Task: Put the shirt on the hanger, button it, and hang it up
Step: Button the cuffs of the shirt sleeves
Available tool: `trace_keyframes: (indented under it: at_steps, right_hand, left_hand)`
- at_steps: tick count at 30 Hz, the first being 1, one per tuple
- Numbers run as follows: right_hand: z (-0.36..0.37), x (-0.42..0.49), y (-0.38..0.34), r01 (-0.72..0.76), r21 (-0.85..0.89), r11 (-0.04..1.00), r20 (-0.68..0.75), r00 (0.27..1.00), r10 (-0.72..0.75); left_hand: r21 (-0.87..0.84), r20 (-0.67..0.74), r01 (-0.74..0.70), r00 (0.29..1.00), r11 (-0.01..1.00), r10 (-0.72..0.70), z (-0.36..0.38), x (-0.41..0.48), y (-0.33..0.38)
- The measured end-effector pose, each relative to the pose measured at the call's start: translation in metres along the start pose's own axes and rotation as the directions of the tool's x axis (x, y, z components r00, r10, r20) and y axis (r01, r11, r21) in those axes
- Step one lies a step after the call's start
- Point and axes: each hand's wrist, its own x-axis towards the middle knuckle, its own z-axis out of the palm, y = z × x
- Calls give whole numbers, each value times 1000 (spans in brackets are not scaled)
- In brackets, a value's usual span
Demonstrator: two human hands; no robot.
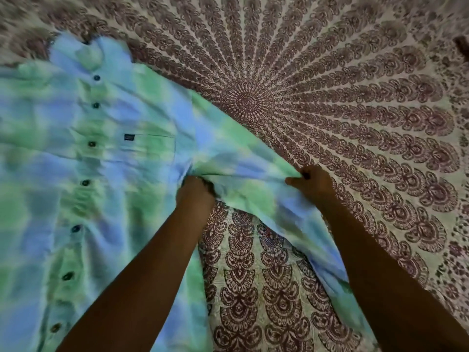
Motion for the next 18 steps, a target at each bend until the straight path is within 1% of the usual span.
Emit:
trace_keyframes:
  at_steps: [1, 2, 3, 4, 5, 6, 7, 8, 9, 10, 11, 12, 13, 14, 15, 16, 17, 18]
  right_hand:
    - [1, 1, -1, -20, -58, 998, 46, 999, 23]
    - [1, 6, 1, -27, -82, 996, 66, 997, 33]
    - [0, 10, -1, -45, -85, 995, 81, 995, 52]
    - [0, 13, -6, -23, -89, 996, 87, 996, 31]
    - [2, 15, -17, 27, -102, 994, 107, 994, -16]
    - [6, 18, -27, 85, -82, 993, 121, 990, -75]
    - [13, 22, -36, 116, -40, 992, 123, 986, -110]
    - [19, 25, -47, 130, 8, 991, 120, 984, -130]
    - [25, 28, -56, 133, 14, 991, 100, 986, -133]
    - [33, 33, -58, 129, -15, 992, 74, 989, -128]
    - [38, 35, -59, 127, -93, 988, 27, 992, -125]
    - [40, 38, -56, 121, -145, 982, -44, 991, -128]
    - [40, 39, -52, 97, -145, 985, -100, 989, -113]
    - [39, 41, -48, 84, -104, 991, -120, 988, -97]
    - [33, 40, -44, 83, -68, 994, -79, 993, -89]
    - [28, 39, -42, 113, -56, 992, -13, 993, -113]
    - [19, 37, -36, 142, -47, 989, 38, 989, -140]
    - [10, 34, -29, 159, -20, 987, 58, 986, -158]
  left_hand:
    - [-39, -43, 67, 997, 997, -69, 2, -4, 2]
    - [-57, -116, 78, 990, 995, -84, 0, -12, 2]
    - [51, -195, 1, 981, 999, 9, -2, -17, 2]
    - [120, -220, 28, 976, 992, -1, -4, -19, 3]
    - [205, -215, 11, 976, 979, 34, -6, -12, -2]
    - [95, -222, 38, 975, 995, -16, -7, -11, 2]
    - [-64, -216, 39, 975, 997, -52, -7, -11, 1]
    - [-246, -163, 95, 977, 965, -137, -4, -16, 5]
    - [-292, -181, 89, 972, 952, -147, -1, -11, 2]
    - [-332, -212, 81, 965, 940, -158, 1, -8, 0]
    - [-234, -238, 42, 966, 971, -99, 1, -7, -4]
    - [-152, -232, 20, 971, 988, -55, -1, -12, -6]
    - [-74, -254, -18, 967, 997, -1, -1, -13, -9]
    - [-10, -282, -33, 959, 999, 29, -1, -15, -10]
    - [39, -352, -44, 934, 998, 55, 1, -17, -12]
    - [56, -396, -54, 916, 997, 72, 2, -22, -9]
    - [35, -425, -80, 901, 996, 87, 7, -26, -12]
    - [-9, -438, -119, 893, 993, 103, 11, -29, -14]
